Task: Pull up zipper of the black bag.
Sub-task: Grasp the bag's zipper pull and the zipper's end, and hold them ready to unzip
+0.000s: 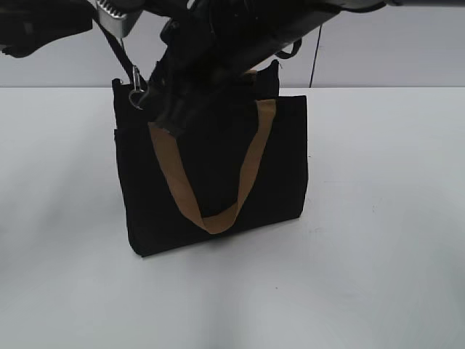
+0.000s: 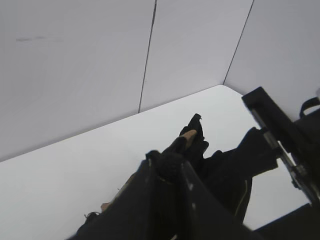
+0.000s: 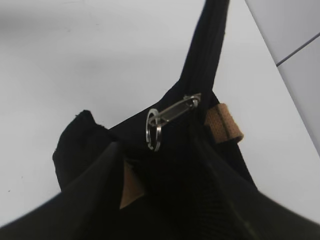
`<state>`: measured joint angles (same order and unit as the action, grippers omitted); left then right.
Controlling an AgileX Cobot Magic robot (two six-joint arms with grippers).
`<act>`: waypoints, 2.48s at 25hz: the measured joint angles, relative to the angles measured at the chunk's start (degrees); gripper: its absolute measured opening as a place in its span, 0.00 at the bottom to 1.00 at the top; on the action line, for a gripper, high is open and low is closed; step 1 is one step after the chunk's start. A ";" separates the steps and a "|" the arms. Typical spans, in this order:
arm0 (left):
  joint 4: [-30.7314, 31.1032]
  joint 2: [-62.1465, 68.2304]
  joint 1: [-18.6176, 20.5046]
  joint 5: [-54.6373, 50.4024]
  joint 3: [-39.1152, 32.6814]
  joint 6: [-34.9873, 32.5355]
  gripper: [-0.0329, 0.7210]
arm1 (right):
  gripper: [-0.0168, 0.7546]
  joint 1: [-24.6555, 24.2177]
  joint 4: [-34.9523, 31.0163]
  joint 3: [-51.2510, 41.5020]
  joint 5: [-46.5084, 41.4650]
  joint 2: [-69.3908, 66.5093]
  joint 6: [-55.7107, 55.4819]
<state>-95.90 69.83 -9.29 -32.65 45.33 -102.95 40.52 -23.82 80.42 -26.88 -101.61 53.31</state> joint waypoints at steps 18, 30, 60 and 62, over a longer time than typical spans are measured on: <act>0.00 0.00 0.00 -0.39 0.00 1.71 0.14 | 0.35 1.40 -0.21 0.00 4.51 -1.72 0.85; 0.00 0.00 0.00 -0.43 0.00 1.77 0.14 | 0.35 0.42 -0.21 0.00 2.12 -1.72 -4.37; 2.17 0.00 0.00 -0.38 0.00 1.79 0.13 | 0.31 0.42 -0.21 0.07 3.97 -2.96 -4.37; 2.29 0.00 0.00 -0.38 0.00 1.79 0.12 | 0.31 0.42 -0.21 0.07 4.21 -2.96 -4.37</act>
<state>-93.61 69.83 -9.29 -33.03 45.33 -101.16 40.94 -24.03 80.49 -22.67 -104.56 48.93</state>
